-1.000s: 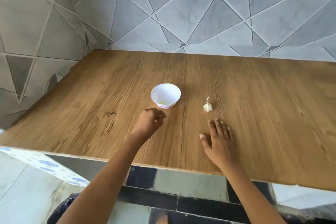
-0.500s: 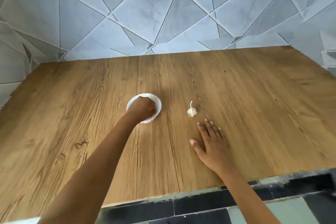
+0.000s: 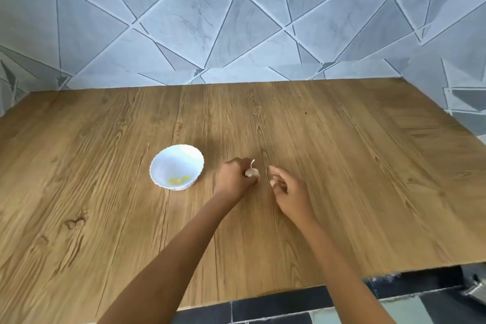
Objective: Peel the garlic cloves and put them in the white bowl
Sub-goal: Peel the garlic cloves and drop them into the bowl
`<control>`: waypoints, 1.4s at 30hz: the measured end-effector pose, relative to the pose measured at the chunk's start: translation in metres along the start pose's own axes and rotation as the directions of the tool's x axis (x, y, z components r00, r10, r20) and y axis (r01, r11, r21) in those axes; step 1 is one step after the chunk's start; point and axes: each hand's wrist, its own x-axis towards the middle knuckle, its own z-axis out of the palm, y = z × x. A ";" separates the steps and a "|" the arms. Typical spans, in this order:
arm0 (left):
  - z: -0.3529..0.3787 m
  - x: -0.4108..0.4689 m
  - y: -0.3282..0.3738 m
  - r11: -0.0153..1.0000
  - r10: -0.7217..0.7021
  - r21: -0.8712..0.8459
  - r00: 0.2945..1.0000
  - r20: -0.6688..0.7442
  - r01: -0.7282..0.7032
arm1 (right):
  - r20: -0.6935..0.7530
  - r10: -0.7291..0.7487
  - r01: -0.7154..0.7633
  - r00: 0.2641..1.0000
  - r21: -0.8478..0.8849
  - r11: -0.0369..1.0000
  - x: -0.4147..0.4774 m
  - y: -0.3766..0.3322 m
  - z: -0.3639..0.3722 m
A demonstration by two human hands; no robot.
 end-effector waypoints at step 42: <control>-0.004 0.014 0.009 0.865 0.111 0.478 0.987 0.118 -0.155 | 0.002 -0.017 0.016 1.000 0.180 0.983 -0.016 0.002 -0.007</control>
